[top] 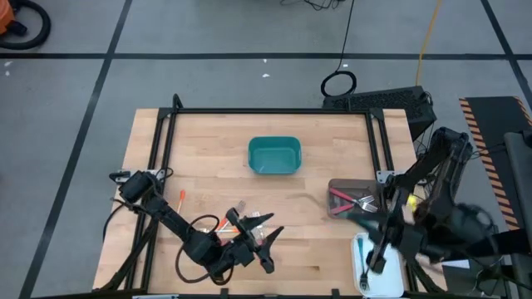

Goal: Sort silverware by color (type)
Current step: Put the blue fork into the white bin, then put the pink fork into the black bin

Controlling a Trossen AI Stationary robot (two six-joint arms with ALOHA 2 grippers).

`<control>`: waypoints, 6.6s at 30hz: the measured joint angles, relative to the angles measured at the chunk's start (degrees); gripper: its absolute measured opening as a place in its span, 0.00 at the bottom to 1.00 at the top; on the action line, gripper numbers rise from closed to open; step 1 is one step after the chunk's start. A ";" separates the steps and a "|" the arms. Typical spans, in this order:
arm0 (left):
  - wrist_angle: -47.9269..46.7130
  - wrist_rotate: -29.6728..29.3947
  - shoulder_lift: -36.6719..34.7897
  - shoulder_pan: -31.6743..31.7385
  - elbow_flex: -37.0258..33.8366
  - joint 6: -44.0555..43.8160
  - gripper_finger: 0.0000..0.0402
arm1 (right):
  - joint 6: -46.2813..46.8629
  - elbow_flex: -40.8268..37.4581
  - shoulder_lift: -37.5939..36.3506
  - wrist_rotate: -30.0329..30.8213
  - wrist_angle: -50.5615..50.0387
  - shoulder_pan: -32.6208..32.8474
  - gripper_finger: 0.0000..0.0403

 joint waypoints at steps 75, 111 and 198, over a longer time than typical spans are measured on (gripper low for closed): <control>-19.71 -7.18 -0.09 1.82 5.26 -17.57 0.49 | 103.41 23.89 2.27 -84.12 -121.13 -14.53 0.01; -22.44 -7.15 -0.09 1.84 5.26 -20.28 0.49 | 103.47 0.56 2.22 -83.85 -101.34 -6.32 0.01; -32.00 -6.86 -0.07 2.94 5.26 -29.09 0.49 | 89.53 -4.80 10.63 -21.28 -79.29 0.76 0.55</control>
